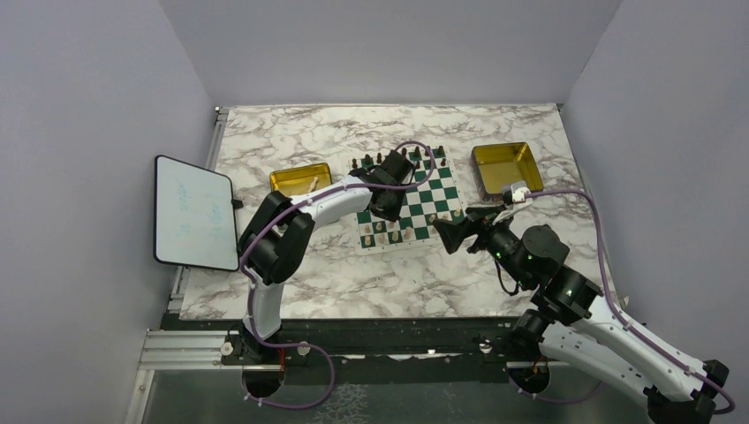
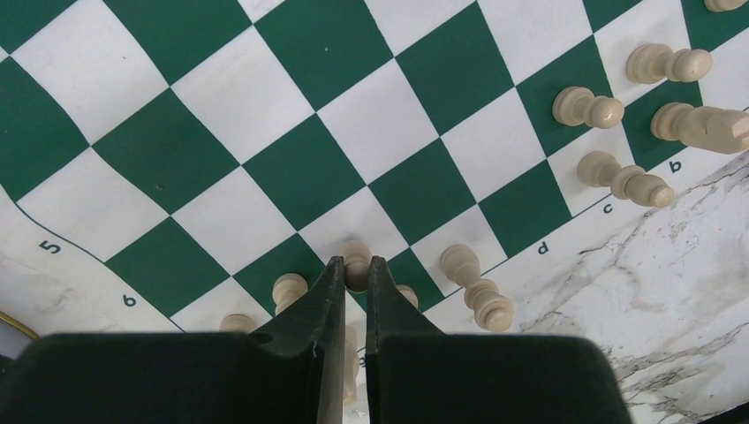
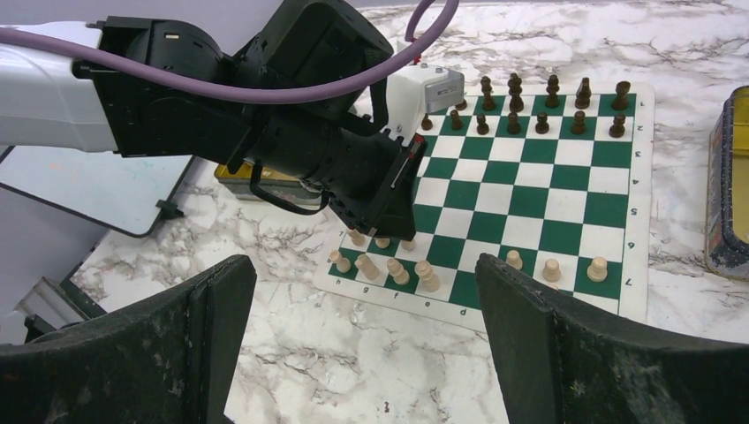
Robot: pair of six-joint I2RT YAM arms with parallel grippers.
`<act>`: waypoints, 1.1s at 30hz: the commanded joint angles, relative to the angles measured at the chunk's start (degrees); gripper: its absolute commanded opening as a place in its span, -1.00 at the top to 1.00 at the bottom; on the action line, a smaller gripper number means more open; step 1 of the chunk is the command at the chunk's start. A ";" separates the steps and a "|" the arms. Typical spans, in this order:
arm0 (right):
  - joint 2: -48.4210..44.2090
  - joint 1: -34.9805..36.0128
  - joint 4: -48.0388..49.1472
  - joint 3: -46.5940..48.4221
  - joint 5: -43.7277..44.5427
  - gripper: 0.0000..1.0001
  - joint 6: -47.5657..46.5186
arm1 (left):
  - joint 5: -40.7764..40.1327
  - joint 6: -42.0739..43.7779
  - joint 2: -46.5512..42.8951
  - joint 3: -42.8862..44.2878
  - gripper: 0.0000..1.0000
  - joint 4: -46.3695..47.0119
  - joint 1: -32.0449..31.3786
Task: Set up the chess pieces on the board
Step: Place the chess piece on the chessboard.
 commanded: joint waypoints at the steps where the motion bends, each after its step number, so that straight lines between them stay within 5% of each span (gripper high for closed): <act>1: -0.09 0.31 -0.43 0.74 1.09 -1.00 -0.87 | 0.61 0.52 0.87 0.52 0.87 1.81 -0.25; 16: 0.07 0.30 -0.21 0.67 1.00 -1.00 -1.05 | 0.56 0.54 1.68 -0.77 0.82 3.20 -0.26; 33: 1.24 0.30 -1.17 0.94 0.74 -1.00 -1.77 | 3.10 0.76 -1.23 0.29 0.35 2.14 -0.23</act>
